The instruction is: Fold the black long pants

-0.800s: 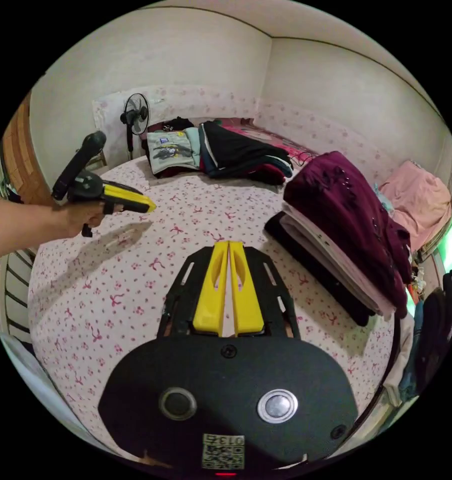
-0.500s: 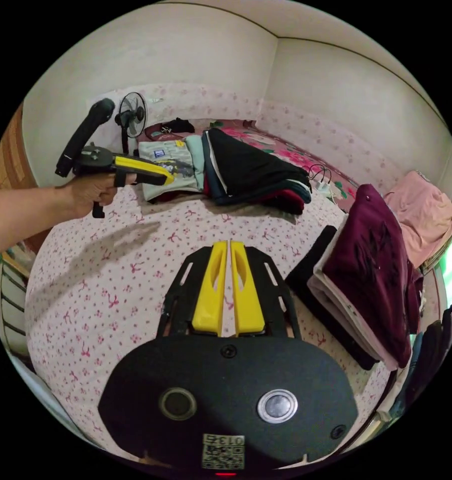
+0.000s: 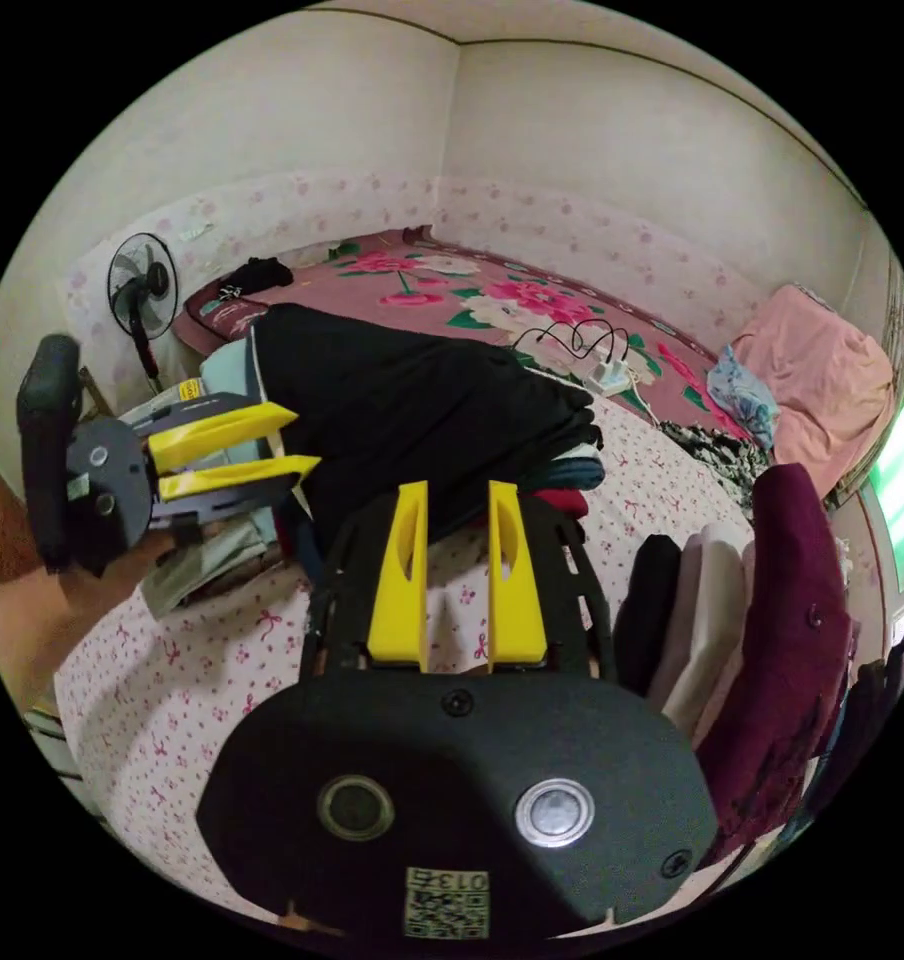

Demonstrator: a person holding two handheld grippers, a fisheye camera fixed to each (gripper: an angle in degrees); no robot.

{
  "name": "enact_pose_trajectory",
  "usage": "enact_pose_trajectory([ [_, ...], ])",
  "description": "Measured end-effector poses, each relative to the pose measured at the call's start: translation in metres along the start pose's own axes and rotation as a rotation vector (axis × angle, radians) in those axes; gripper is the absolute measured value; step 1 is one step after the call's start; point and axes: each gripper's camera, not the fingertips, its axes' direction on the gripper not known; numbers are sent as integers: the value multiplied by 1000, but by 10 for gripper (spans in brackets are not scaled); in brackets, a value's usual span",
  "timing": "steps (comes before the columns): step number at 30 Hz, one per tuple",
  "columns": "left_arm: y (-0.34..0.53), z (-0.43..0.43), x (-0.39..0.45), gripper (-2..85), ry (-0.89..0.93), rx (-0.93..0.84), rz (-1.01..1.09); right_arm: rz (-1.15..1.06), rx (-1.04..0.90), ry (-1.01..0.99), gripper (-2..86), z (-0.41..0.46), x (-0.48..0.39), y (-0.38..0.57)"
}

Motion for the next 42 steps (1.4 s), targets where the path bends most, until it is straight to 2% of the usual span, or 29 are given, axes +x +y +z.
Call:
enact_pose_trajectory([
  [5,18,-16,-4,12,0,33,18,63,-90,-71,21,22,-3,-4],
  [7,29,-35,-12,7,21,99,-15,57,71,-104,12,-8,-9,5],
  [11,64,-97,-23,2,187,264,-63,2,260,-227,7,-71,-14,35],
  [14,103,-148,-4,3,360,358,6,-185,389,-358,6,-134,-27,83],
  [17,159,-197,26,4,420,377,40,-334,425,-468,5,-191,-41,150],
  [19,198,-220,43,4,458,330,39,-368,379,-548,5,-227,-46,211],
  [23,292,-247,75,4,624,86,-98,-381,192,-744,5,-251,-71,300],
  [26,342,-266,93,6,589,-113,-143,-321,6,-841,6,-255,-119,365],
  [29,379,-295,80,14,559,-116,-291,-333,-50,-867,7,-265,-181,411],
  [32,405,-324,64,51,484,-64,-428,-454,-65,-902,6,-272,-223,431],
  [34,409,-335,69,68,453,-50,-404,-561,-148,-878,3,-267,-247,440],
  [38,399,-317,126,114,503,-190,-140,-629,-134,-902,4,-276,-247,448],
  [39,400,-307,145,121,469,-239,-83,-594,-114,-879,6,-277,-238,447],
  [42,414,-277,175,104,436,-372,-50,-379,-90,-631,20,-266,-203,447],
])
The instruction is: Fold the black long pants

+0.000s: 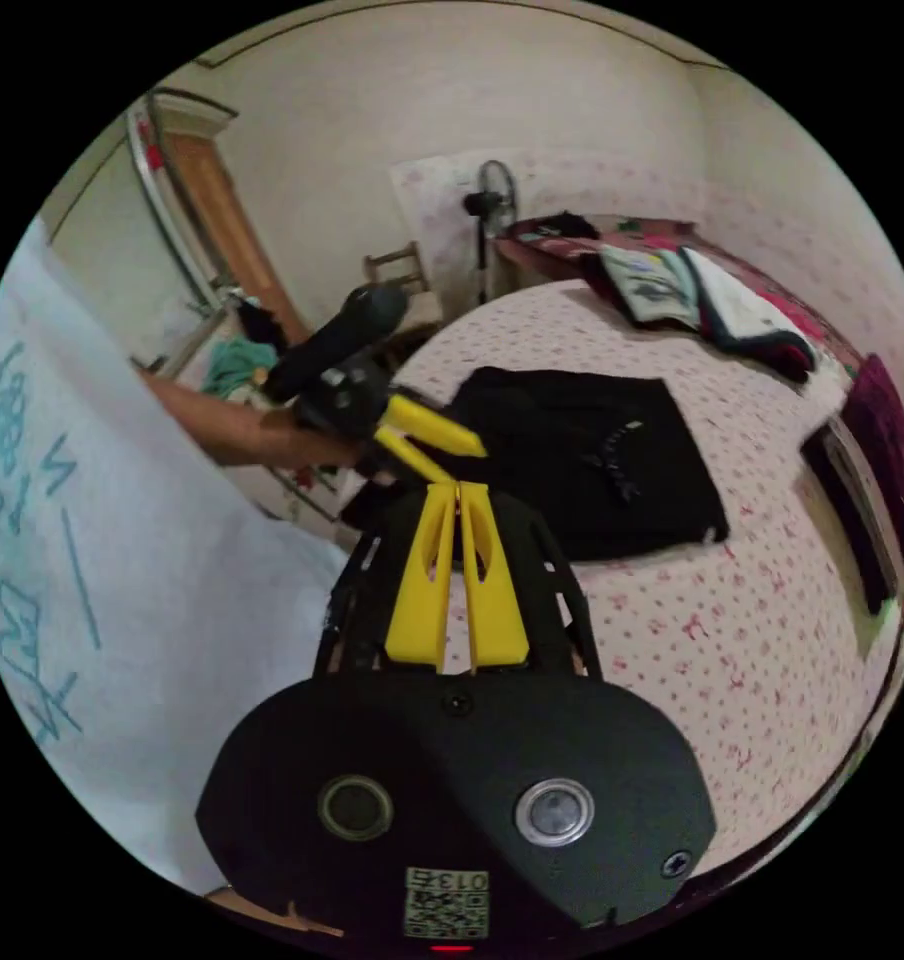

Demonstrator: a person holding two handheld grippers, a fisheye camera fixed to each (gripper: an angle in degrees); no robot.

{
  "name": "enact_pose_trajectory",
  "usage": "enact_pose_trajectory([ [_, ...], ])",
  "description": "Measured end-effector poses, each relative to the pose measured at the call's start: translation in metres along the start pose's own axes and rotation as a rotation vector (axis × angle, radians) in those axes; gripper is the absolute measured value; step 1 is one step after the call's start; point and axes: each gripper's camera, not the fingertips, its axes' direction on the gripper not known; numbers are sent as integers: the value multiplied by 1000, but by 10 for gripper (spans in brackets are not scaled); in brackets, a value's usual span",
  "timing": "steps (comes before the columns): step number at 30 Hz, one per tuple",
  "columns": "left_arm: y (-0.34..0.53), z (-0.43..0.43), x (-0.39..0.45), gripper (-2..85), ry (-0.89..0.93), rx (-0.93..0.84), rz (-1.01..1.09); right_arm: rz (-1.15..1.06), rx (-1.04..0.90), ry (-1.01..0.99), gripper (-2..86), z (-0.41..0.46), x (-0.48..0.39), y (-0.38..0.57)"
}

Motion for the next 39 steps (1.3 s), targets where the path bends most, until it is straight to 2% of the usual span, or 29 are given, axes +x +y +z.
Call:
enact_pose_trajectory([
  [3,15,8,5,46,-31,25,80,187,-28,164,43,7,35,11],
  [6,34,-15,-20,25,55,87,-15,233,-107,263,67,27,53,13],
  [10,85,-48,-72,18,154,236,-246,163,-153,333,81,65,56,6],
  [12,119,-58,-96,16,172,253,-352,113,-214,325,61,88,54,4],
  [13,127,-60,-100,15,171,258,-374,65,-306,299,35,109,51,6],
  [17,182,-75,-123,14,206,373,-553,29,-326,306,6,107,45,11],
  [20,208,-88,-131,13,240,483,-589,140,-130,215,1,61,52,26],
  [25,225,-127,-131,12,279,679,-469,346,489,-52,-1,-77,69,93],
  [28,229,-161,-126,11,308,830,-353,354,815,-71,-1,-155,65,148],
  [29,231,-174,-123,11,320,887,-306,342,866,-68,-1,-168,62,159],
  [33,238,-203,-124,10,432,1106,-167,300,1179,86,0,-239,36,235],
  [35,237,-196,-129,10,436,1111,-190,393,1174,271,1,-253,29,259],
  [37,229,-171,-134,8,343,972,-262,634,974,514,3,-250,37,277],
  [39,215,-120,-141,4,158,589,-448,860,809,642,5,-237,54,292],
])
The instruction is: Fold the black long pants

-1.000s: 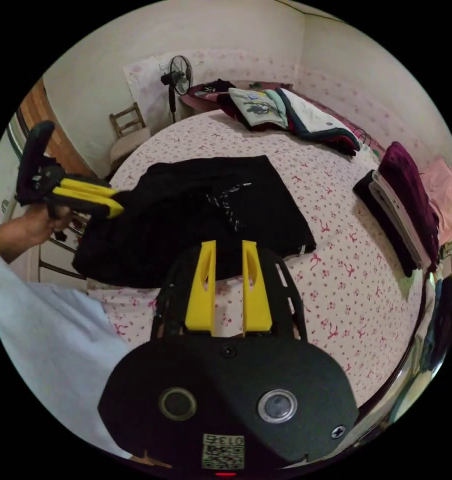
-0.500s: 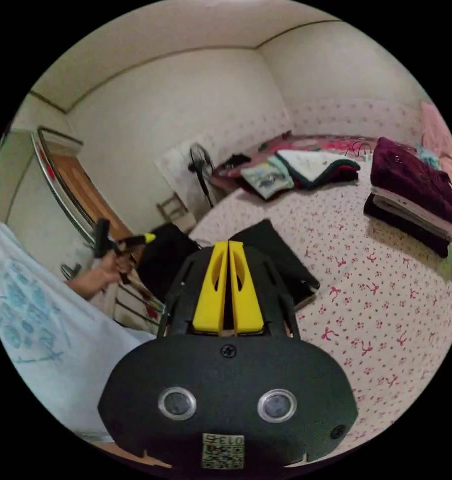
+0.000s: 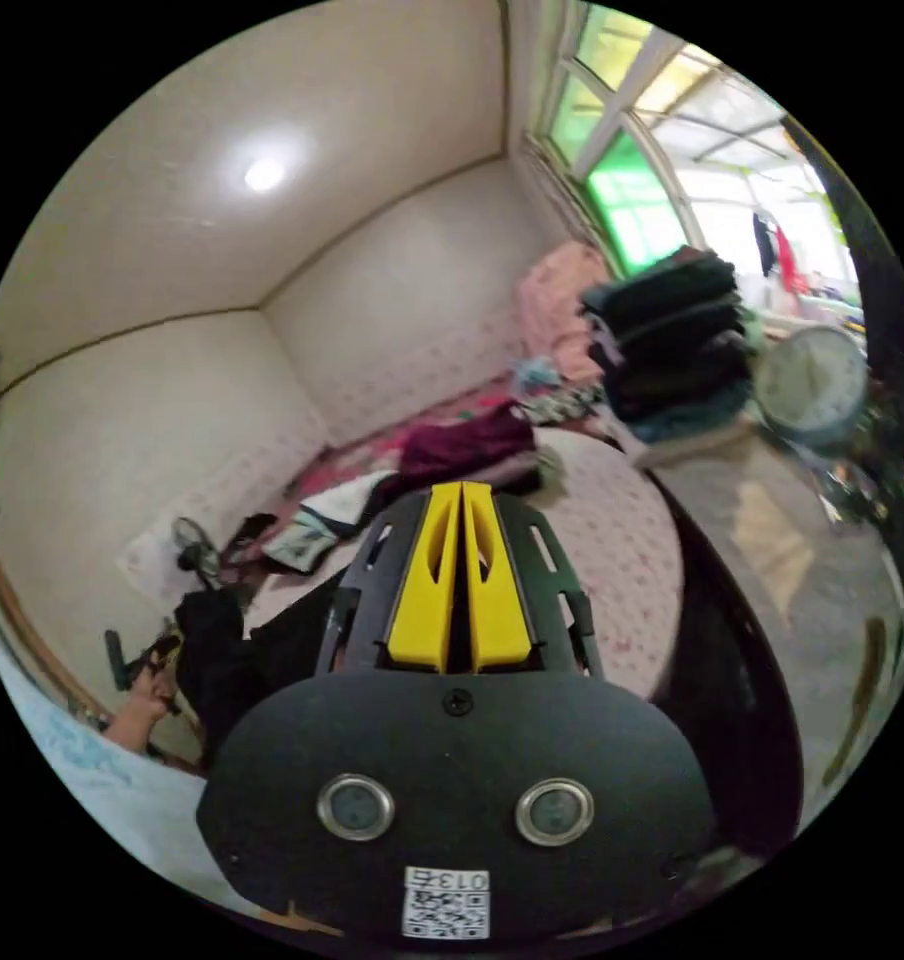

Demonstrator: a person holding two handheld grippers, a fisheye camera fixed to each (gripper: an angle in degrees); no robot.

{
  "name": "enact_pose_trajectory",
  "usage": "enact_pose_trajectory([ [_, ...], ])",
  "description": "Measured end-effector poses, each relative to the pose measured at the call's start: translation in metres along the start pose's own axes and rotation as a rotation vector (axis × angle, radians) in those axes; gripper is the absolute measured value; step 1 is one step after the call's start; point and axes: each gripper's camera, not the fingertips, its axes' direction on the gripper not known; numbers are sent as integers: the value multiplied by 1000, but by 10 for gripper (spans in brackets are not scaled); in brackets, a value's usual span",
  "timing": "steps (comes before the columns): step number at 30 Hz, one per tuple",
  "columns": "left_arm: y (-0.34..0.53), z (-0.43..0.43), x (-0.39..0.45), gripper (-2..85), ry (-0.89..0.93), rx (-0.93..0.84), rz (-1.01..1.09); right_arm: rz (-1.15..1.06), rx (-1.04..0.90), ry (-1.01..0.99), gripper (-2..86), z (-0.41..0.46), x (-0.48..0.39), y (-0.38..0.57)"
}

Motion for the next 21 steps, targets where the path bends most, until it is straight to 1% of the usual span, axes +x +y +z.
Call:
enact_pose_trajectory([
  [1,5,11,-3,3,-66,-68,-16,93,-69,153,7,10,14,8],
  [2,17,25,-8,2,-160,-139,-47,117,-79,201,8,12,19,13],
  [4,33,27,-11,3,-191,-128,-103,97,-87,298,15,17,22,28],
  [5,40,27,-12,6,-195,-126,-129,77,-104,310,17,20,19,31],
  [6,43,26,-7,11,-207,-125,-112,19,-156,296,23,30,10,37],
  [8,45,32,6,29,-228,-150,-40,-87,-288,183,37,56,-9,50],
  [10,43,44,22,65,-234,-188,44,-248,-500,-14,58,97,-50,81],
  [11,42,53,30,81,-245,-206,71,-302,-552,-62,63,107,-63,91],
  [12,41,64,35,96,-248,-222,86,-396,-646,-149,80,123,-89,112],
  [13,40,69,37,102,-248,-234,92,-476,-711,-239,95,136,-116,131],
  [14,37,82,40,113,-241,-259,108,-520,-736,-277,101,141,-129,140],
  [15,34,96,43,120,-235,-296,126,-621,-792,-315,109,151,-152,158],
  [16,33,103,45,120,-234,-315,138,-735,-850,-310,111,162,-172,177],
  [17,32,117,49,119,-239,-355,173,-789,-881,-299,103,168,-179,187],
  [19,33,136,54,94,-285,-406,211,-949,-1029,-264,55,189,-192,218],
  [20,34,146,54,57,-323,-438,229,-971,-1045,-238,39,192,-193,223],
  [21,35,154,54,33,-377,-475,260,-996,-1020,-240,31,192,-193,221],
])
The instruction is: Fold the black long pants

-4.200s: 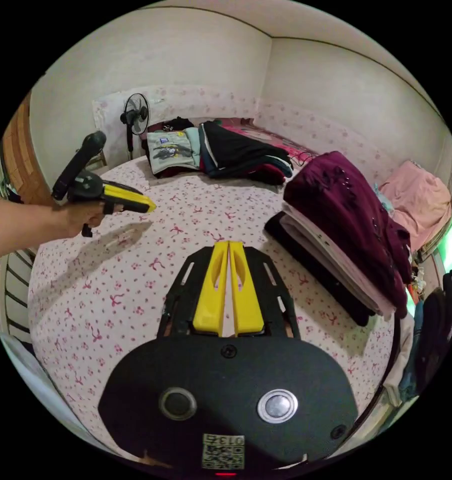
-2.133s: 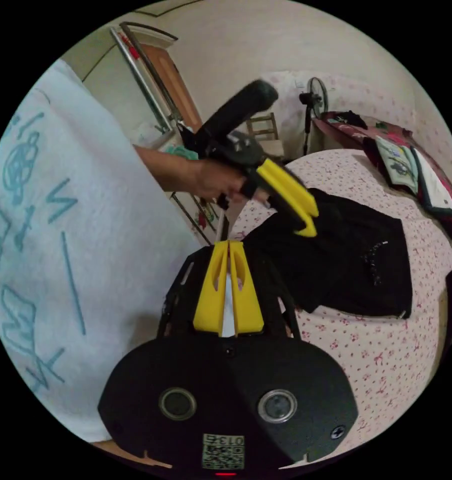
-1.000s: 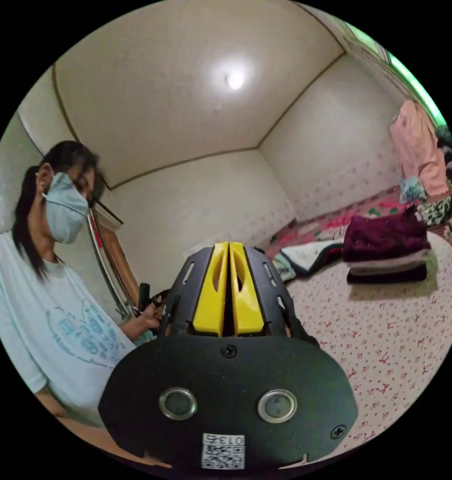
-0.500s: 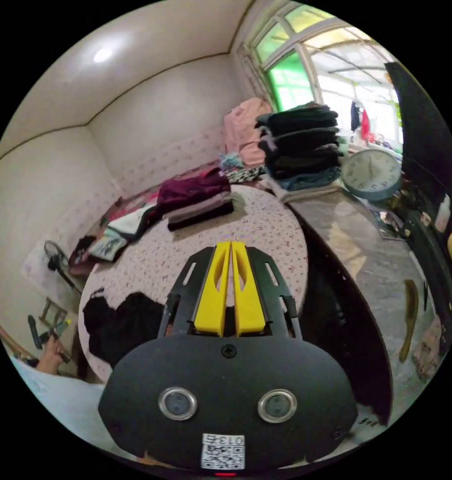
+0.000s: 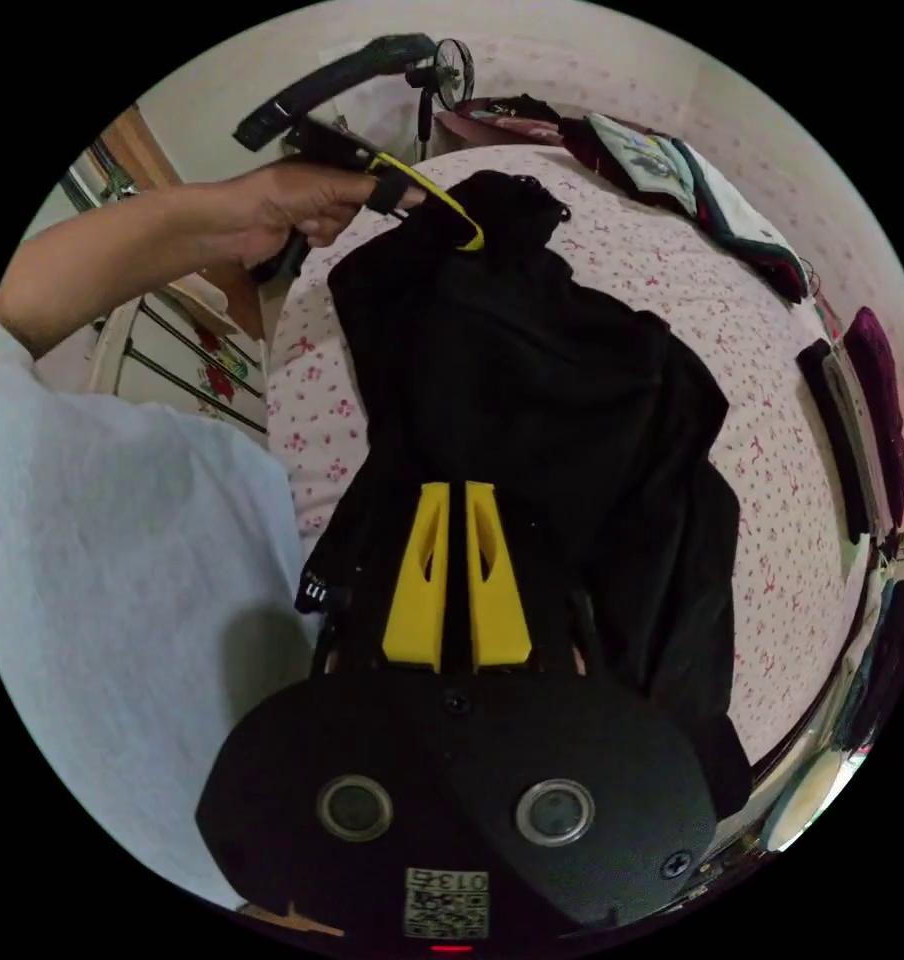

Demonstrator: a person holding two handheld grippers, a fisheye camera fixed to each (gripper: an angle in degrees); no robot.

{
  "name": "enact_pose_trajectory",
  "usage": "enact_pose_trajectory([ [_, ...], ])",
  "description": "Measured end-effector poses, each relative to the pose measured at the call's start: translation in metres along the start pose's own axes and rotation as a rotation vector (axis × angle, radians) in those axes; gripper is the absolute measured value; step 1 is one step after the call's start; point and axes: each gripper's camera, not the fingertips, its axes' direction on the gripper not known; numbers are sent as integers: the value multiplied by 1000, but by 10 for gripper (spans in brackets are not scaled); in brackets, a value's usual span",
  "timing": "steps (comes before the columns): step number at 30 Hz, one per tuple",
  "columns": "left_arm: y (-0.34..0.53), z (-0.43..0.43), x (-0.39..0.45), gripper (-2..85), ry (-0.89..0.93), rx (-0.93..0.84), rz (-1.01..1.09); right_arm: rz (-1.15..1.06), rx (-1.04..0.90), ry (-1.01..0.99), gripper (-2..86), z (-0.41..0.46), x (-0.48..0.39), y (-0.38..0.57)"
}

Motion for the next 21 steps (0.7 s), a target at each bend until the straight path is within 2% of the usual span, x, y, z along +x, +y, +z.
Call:
enact_pose_trajectory([
  [2,-1,-1,-4,19,22,2,11,14,10,-6,23,-9,8,2],
  [4,2,-12,-14,12,83,50,-17,82,149,-41,17,-35,25,16],
  [7,19,-53,-40,7,158,248,-88,245,358,-25,15,-79,53,48],
  [10,40,-93,-75,5,146,427,-211,466,543,25,14,-115,88,90],
  [12,56,-108,-110,5,231,536,-362,594,599,54,15,-126,108,112],
  [14,61,-104,-124,6,327,581,-388,673,633,52,16,-129,124,126],
  [16,58,-84,-126,7,357,468,-398,794,629,-18,22,-119,144,133],
  [18,57,-52,-118,10,331,254,-383,876,492,-69,28,-99,156,131],
  [19,60,-46,-117,11,316,222,-382,915,430,-87,33,-89,159,133],
  [21,77,-35,-117,24,282,207,-422,963,429,-79,44,-84,157,143],
])
